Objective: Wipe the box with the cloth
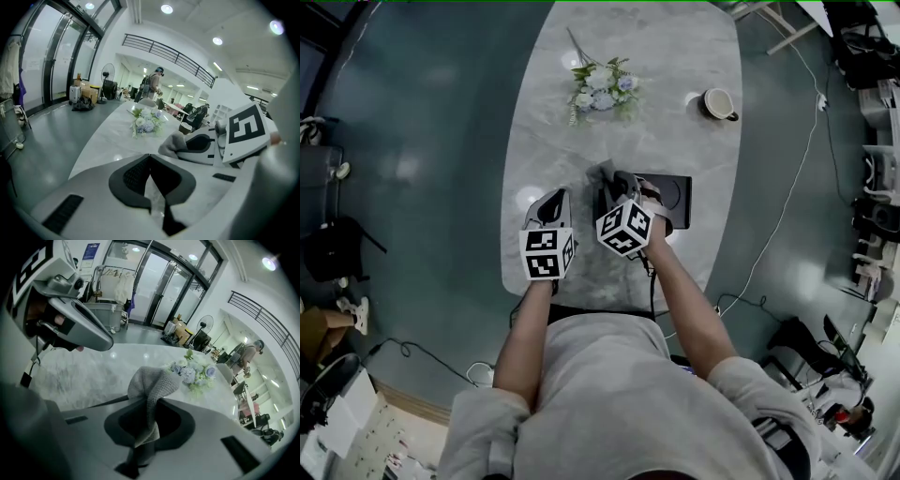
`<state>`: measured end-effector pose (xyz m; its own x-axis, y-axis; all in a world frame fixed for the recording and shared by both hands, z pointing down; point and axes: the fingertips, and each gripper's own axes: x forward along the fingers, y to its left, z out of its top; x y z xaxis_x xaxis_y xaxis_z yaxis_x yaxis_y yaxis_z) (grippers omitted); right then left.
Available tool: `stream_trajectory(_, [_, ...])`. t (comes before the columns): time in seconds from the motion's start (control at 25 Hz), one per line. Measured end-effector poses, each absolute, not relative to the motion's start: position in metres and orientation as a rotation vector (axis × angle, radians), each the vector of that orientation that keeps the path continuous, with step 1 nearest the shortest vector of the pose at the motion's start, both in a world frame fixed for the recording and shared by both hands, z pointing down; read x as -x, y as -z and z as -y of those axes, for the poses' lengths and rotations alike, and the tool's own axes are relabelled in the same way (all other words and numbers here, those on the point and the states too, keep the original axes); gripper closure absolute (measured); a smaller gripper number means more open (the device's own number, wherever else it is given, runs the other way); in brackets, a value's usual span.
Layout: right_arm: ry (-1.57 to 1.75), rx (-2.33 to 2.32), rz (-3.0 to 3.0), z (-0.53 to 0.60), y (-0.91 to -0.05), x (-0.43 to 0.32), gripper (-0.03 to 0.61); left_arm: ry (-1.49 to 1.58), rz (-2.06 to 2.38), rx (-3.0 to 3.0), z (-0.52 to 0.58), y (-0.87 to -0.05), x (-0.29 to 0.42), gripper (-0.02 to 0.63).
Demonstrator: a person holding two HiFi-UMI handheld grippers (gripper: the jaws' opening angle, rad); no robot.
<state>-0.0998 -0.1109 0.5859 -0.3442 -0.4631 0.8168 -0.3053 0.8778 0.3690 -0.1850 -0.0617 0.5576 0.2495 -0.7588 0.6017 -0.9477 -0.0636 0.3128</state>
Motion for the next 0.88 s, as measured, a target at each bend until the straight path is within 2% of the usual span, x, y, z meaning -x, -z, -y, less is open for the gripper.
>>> stream_trajectory(0.88, [0.173,-0.581,1.904,0.123,-0.592,0.045,0.532,-0.468,1.457,-1.955,0.089,-0.560,0.124,0.591])
